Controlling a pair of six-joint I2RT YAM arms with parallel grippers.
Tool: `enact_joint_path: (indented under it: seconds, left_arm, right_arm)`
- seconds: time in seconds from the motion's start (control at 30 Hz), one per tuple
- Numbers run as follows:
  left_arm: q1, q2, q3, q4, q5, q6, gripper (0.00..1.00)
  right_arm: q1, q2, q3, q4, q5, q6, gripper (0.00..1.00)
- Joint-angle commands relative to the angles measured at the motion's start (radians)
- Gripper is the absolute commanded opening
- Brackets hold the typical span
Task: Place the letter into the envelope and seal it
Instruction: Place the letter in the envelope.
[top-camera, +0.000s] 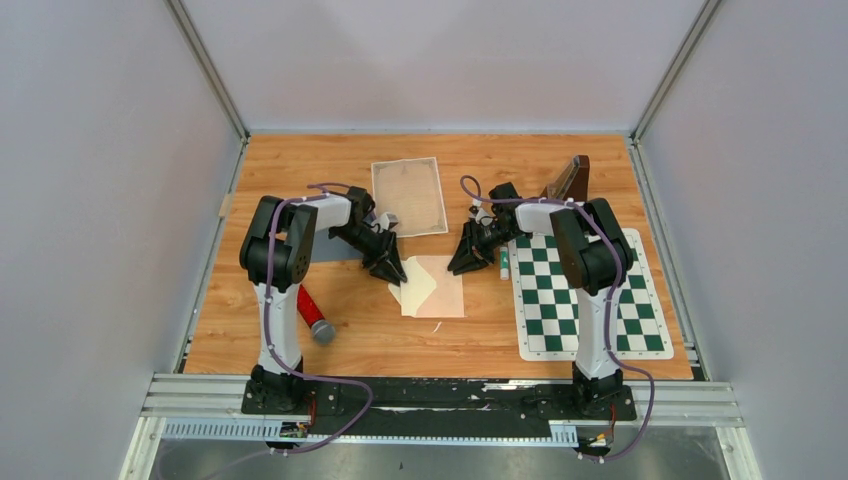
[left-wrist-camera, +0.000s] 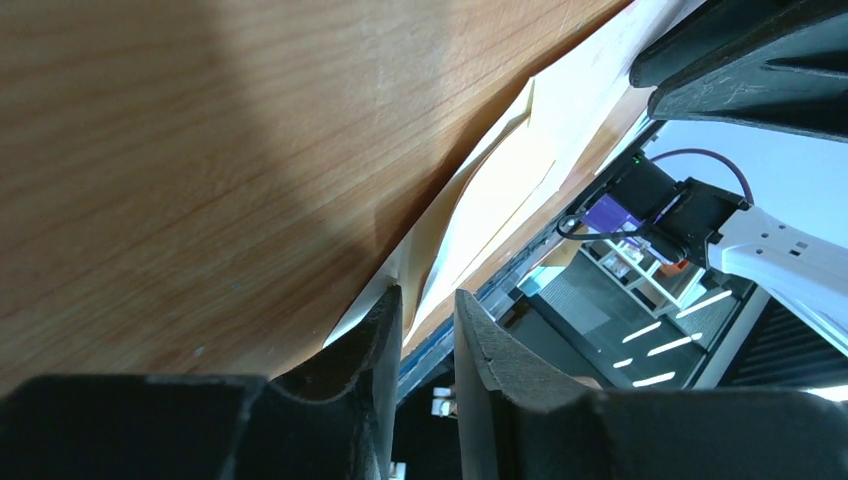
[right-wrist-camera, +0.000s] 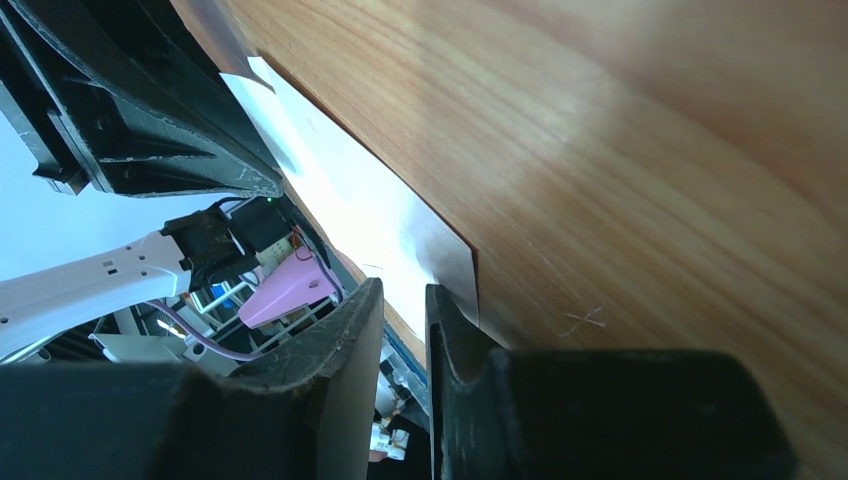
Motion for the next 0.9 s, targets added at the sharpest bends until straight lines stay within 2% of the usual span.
enact_joint_path:
  seconds: [0.0, 0.13, 0.23, 0.3, 0.4, 0.53, 0.67, 0.87]
  left_arm:
    - [-0.003, -0.060, -0.017, 0.042, 0.032, -0.021, 0.31]
    - [-0.008, -0.040, -0.016, 0.065, 0.035, -0.033, 0.22]
    - [-0.012, -0.020, -0.004, 0.067, 0.037, -0.031, 0.07]
    - [-0.012, -0.015, 0.007, 0.058, 0.033, -0.020, 0.01]
    - [-0.012, -0.015, 0.018, 0.045, 0.029, -0.006, 0.00]
    - [-0.012, -0.013, 0.014, 0.043, 0.026, -0.004, 0.00]
    - [-0.012, -0.017, 0.005, 0.064, 0.034, -0.024, 0.00]
    - [-0.012, -0.014, -0.024, 0.128, 0.105, -0.087, 0.00]
  right_arm:
    - [-0.006, 0.033, 0.010, -0.023, 0.035, 0.006, 0.24]
    - [-0.006, 0.029, 0.010, -0.025, 0.034, 0.005, 0.24]
    - [-0.012, 0.012, 0.012, -0.032, 0.028, -0.006, 0.24]
    - [-0.024, -0.016, 0.025, -0.061, 0.024, -0.038, 0.24]
    - [-0.053, -0.088, 0.032, -0.126, 0.032, -0.116, 0.30]
    - [-0.069, -0.167, -0.016, -0.242, 0.069, -0.216, 0.51]
    - [-0.076, -0.176, -0.066, -0.308, 0.095, -0.205, 0.65]
    - [-0.033, -0.178, -0.069, -0.282, 0.200, -0.104, 0.66]
